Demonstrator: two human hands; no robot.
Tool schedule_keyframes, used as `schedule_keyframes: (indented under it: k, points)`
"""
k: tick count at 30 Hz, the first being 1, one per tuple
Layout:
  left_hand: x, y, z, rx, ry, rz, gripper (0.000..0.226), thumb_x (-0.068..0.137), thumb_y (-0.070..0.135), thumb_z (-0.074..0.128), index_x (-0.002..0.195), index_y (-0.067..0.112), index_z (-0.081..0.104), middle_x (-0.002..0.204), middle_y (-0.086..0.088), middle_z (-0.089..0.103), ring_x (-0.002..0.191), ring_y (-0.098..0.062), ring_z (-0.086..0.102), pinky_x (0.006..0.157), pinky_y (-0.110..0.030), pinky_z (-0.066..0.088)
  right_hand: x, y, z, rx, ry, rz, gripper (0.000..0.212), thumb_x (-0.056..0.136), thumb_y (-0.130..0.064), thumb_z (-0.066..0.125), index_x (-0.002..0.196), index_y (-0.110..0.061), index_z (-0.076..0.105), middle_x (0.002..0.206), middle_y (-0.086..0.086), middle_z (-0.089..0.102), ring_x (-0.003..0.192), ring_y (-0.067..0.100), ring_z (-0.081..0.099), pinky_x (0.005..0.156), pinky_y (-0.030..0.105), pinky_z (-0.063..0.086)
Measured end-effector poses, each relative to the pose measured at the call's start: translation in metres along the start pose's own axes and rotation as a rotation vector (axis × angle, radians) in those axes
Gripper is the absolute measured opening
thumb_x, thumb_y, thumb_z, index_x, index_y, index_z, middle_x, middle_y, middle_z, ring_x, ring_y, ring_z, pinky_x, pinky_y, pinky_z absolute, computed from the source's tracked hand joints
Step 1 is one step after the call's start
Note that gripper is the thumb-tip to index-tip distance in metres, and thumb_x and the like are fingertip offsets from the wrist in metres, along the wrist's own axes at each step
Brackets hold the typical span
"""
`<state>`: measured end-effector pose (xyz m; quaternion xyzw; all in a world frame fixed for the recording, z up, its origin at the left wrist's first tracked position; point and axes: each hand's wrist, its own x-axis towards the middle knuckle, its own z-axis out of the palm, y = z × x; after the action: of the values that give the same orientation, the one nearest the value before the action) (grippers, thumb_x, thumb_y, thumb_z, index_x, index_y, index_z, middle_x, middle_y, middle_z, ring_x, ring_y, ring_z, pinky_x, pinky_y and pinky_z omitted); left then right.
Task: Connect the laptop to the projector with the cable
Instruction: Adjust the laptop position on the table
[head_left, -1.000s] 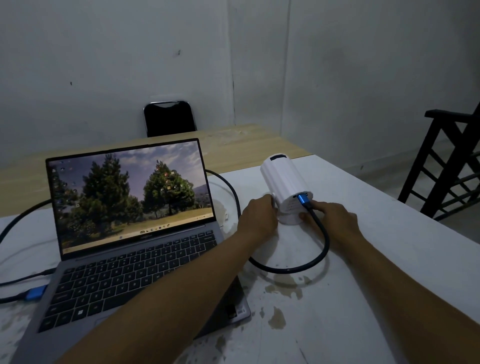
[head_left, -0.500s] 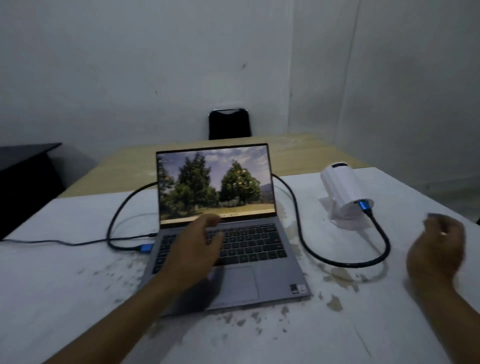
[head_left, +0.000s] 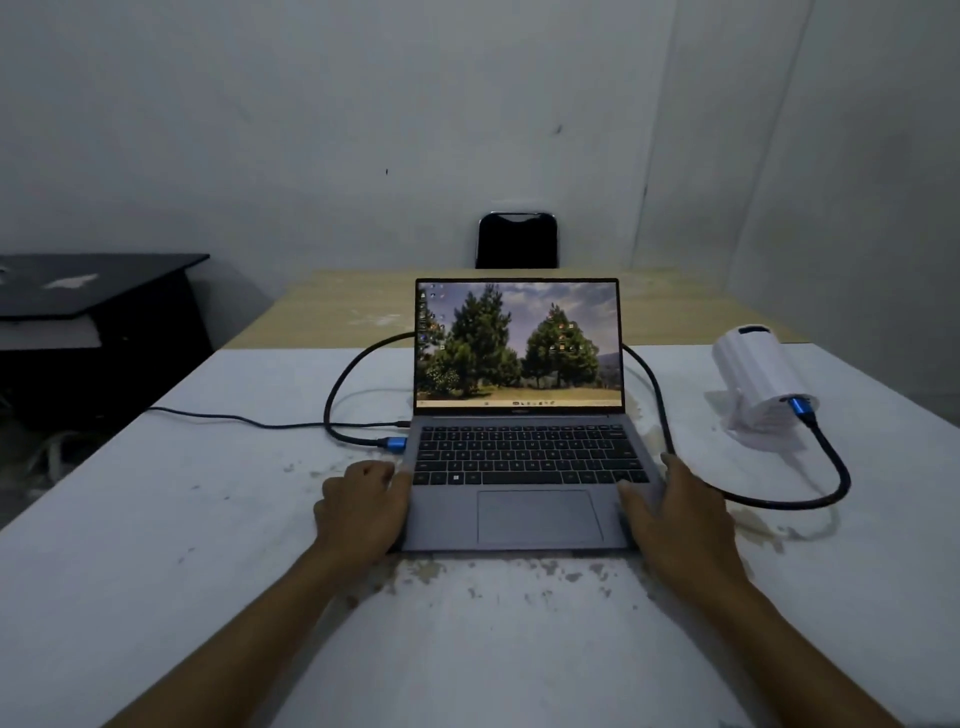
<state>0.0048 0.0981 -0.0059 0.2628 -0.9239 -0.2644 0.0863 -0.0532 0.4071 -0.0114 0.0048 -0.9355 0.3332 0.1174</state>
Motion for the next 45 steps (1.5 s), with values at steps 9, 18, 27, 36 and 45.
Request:
schedule_keyframes:
  k: [9,18,27,36,45]
  points:
    - [0.002,0.001,0.006,-0.061,0.019,0.049,0.043,0.104,0.045,0.034,0.130,0.026,0.063,0.137,-0.001,0.061,0.123,-0.025,0.052,0.102,-0.043,0.036,-0.005,-0.010,-0.006,0.153,-0.042,0.040,0.060,0.096,-0.046,0.053,0.148,-0.019,0.042,0.141,0.009,0.057,0.128,0.029,0.053,0.102,0.043,0.043]
    - [0.013,-0.007,0.018,-0.163,0.082,0.001,0.043,0.099,0.054,0.042,0.111,0.024,0.069,0.115,0.001,0.070,0.098,-0.019,0.062,0.093,-0.044,0.051,-0.008,-0.007,-0.009,0.135,-0.068,0.008,0.056,0.095,-0.049,0.053,0.144,-0.022,0.047,0.134,0.004,0.063,0.120,0.024,0.058,0.097,0.040,0.046]
    - [0.020,-0.016,0.002,-0.301,0.043,0.103,0.035,0.103,0.042,0.040,0.110,0.021,0.067,0.114,-0.001,0.068,0.105,-0.022,0.063,0.093,-0.039,0.050,-0.017,-0.020,-0.009,0.037,-0.066,-0.034,0.063,0.091,-0.051,0.058,0.143,-0.018,0.045,0.134,0.005,0.062,0.119,0.027,0.057,0.095,0.038,0.043]
    - [0.082,-0.034,-0.022,0.334,0.142,0.420,0.033,0.096,0.037,0.060,0.127,0.031,0.068,0.123,0.003,0.072,0.116,-0.026,0.057,0.093,-0.040,0.040,-0.016,-0.016,-0.018,0.048,-0.238,-0.143,0.113,0.048,-0.084,0.074,0.143,-0.040,0.030,0.119,-0.019,0.049,0.107,0.012,0.049,0.099,0.047,0.045]
    - [0.107,-0.036,-0.027,0.402,0.044,0.635,0.030,0.099,0.026,0.055,0.123,0.035,0.072,0.111,0.006,0.075,0.105,-0.022,0.065,0.081,-0.035,0.027,-0.017,-0.015,-0.024,0.099,-0.285,-0.245,0.110,0.039,-0.080,0.082,0.129,-0.053,0.025,0.113,-0.033,0.048,0.103,0.006,0.053,0.082,0.028,0.044]
